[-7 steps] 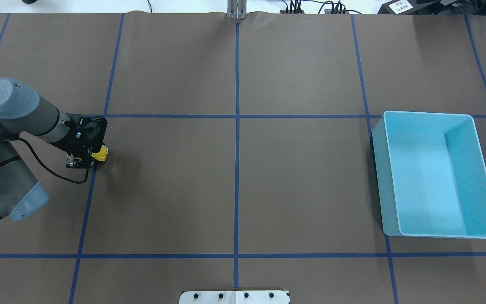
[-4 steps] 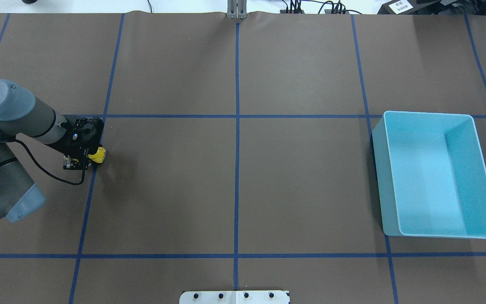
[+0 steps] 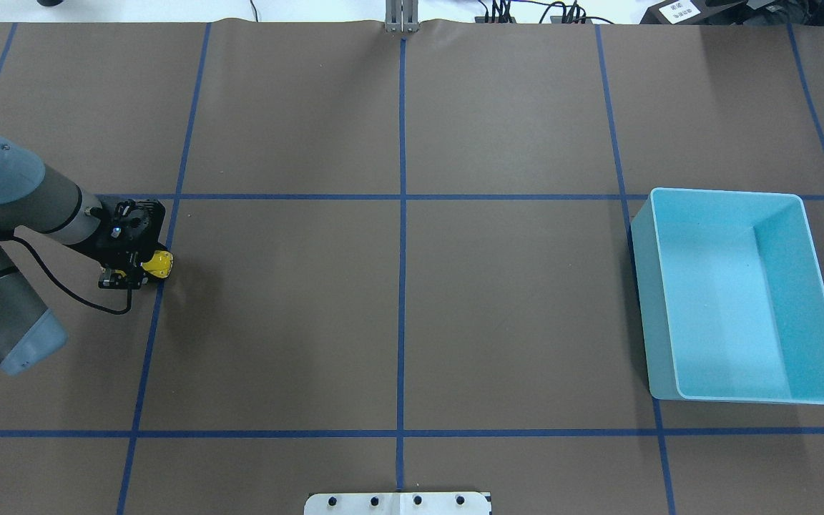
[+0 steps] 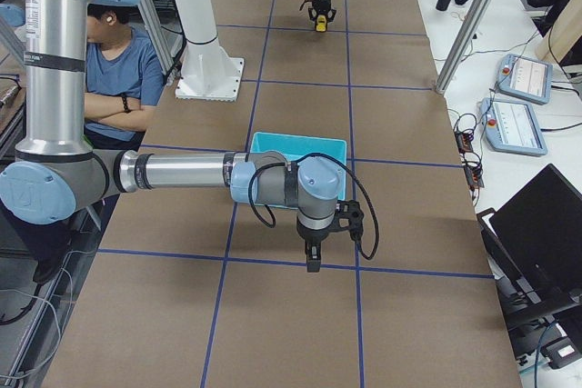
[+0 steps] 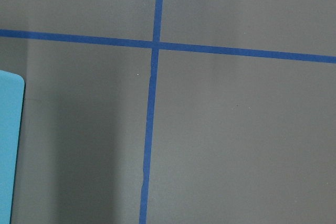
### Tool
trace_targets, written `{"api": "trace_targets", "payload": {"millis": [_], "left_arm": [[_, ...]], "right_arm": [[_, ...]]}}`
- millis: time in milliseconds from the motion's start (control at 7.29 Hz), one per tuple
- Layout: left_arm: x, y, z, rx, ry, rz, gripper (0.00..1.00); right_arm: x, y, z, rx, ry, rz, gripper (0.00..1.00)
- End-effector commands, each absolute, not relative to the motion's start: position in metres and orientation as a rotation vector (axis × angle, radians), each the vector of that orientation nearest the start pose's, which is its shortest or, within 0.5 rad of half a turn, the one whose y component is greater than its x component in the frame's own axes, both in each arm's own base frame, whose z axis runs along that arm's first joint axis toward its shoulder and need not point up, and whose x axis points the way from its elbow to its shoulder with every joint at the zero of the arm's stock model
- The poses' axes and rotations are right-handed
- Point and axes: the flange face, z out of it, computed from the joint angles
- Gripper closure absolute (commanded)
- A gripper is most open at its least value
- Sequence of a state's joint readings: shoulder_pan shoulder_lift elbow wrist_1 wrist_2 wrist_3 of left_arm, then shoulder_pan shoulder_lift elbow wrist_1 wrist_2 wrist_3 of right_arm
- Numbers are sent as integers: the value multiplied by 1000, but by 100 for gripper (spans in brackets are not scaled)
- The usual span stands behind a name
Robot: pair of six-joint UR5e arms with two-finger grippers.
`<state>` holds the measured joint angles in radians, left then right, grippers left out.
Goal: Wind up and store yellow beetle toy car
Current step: 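Keep dragging the car back toward the robot, then open the left gripper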
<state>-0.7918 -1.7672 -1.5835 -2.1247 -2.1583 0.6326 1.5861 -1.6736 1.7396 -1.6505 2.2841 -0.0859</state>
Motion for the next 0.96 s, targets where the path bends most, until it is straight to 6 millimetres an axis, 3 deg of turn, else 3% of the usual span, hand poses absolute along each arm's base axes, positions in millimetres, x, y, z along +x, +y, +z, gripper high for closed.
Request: {"api": "trace_targets", "payload": {"millis": [0,824], "left_arm": [[359,-477,495,774,694,1523,100],[349,-476,500,781,690,1512,100]], "right_arm": [[75,-445,636,23,-713,-63,0],[72,-446,636,19,-713,-68,0]]}}
